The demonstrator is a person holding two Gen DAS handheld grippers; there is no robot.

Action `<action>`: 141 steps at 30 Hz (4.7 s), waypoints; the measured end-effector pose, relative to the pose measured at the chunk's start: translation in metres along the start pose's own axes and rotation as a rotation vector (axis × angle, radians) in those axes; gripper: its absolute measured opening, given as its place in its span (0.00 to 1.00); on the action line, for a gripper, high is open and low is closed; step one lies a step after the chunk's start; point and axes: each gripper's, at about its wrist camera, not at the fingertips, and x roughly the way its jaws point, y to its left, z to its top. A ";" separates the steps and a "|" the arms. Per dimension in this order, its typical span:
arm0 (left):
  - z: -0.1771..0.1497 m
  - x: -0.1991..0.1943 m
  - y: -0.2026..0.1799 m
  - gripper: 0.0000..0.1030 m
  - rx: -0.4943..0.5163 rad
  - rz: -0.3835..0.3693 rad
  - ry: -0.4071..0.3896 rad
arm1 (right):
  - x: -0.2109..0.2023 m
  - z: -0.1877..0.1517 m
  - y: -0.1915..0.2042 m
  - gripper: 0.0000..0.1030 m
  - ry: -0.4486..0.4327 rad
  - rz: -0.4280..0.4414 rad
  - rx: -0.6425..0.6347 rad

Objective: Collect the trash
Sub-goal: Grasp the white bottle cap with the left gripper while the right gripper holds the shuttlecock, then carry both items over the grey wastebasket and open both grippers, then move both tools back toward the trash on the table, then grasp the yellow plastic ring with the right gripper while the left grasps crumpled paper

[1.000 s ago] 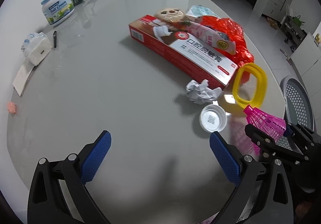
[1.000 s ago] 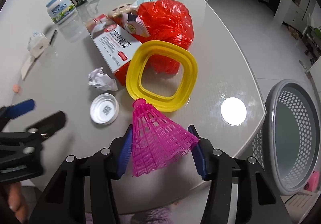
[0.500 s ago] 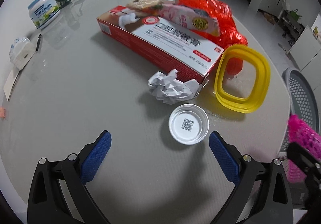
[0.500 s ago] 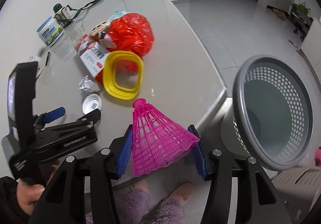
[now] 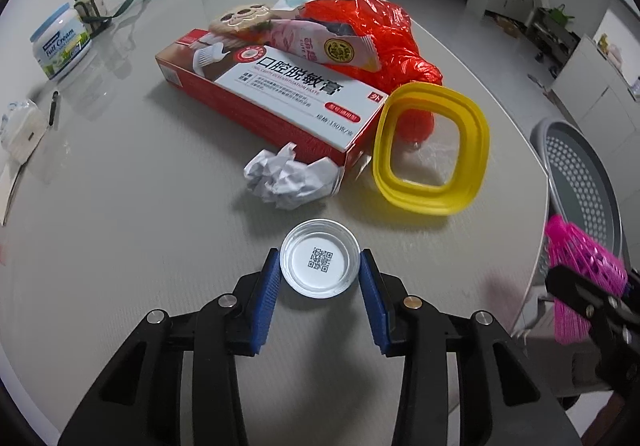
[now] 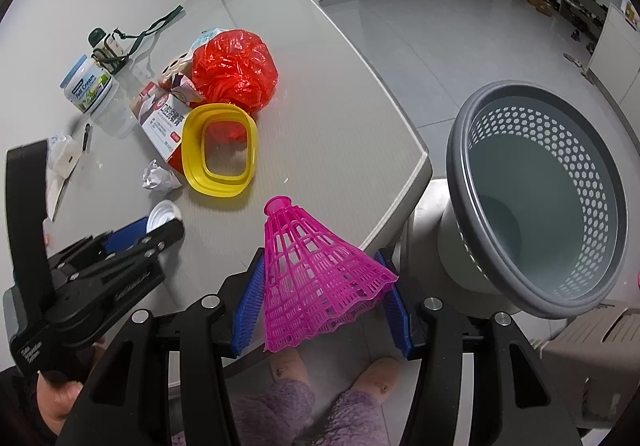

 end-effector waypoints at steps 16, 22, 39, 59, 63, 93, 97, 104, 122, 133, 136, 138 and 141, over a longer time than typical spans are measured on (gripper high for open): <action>0.041 -0.069 -0.075 0.38 0.327 -0.192 -0.103 | -0.070 -0.020 -0.066 0.50 -0.116 -0.152 0.296; 0.061 -0.057 -0.164 0.38 0.375 -0.243 -0.110 | -0.078 -0.016 -0.146 0.50 -0.120 -0.195 0.337; 0.071 0.030 -0.292 0.39 0.305 -0.176 0.050 | -0.015 0.019 -0.257 0.51 0.023 -0.127 0.203; 0.064 0.015 -0.292 0.60 0.259 -0.109 0.040 | -0.025 0.011 -0.269 0.61 0.021 -0.096 0.192; 0.065 0.004 -0.286 0.63 0.243 -0.098 0.021 | -0.033 0.012 -0.266 0.61 0.019 -0.082 0.185; 0.047 -0.081 -0.014 0.74 -0.164 0.154 -0.098 | -0.041 0.064 -0.031 0.68 -0.018 0.108 -0.154; 0.042 -0.071 0.024 0.74 -0.174 0.158 -0.086 | -0.029 0.062 0.005 0.70 -0.016 0.108 -0.153; 0.031 -0.051 0.067 0.74 -0.168 0.143 -0.056 | 0.001 0.056 0.045 0.72 -0.004 0.084 -0.122; 0.023 -0.026 0.112 0.75 -0.131 0.109 -0.031 | 0.058 0.054 0.083 0.76 -0.006 0.033 -0.037; 0.024 -0.022 0.112 0.75 -0.119 0.088 -0.033 | 0.075 0.059 0.087 0.76 -0.007 -0.019 -0.015; 0.024 -0.022 0.110 0.75 -0.115 0.083 -0.030 | 0.076 0.060 0.087 0.76 -0.018 -0.029 -0.017; 0.024 -0.022 0.108 0.75 -0.112 0.078 -0.030 | 0.075 0.059 0.086 0.76 -0.022 -0.018 -0.014; 0.024 -0.023 0.104 0.75 -0.106 0.068 -0.031 | 0.073 0.058 0.086 0.66 -0.026 -0.002 -0.017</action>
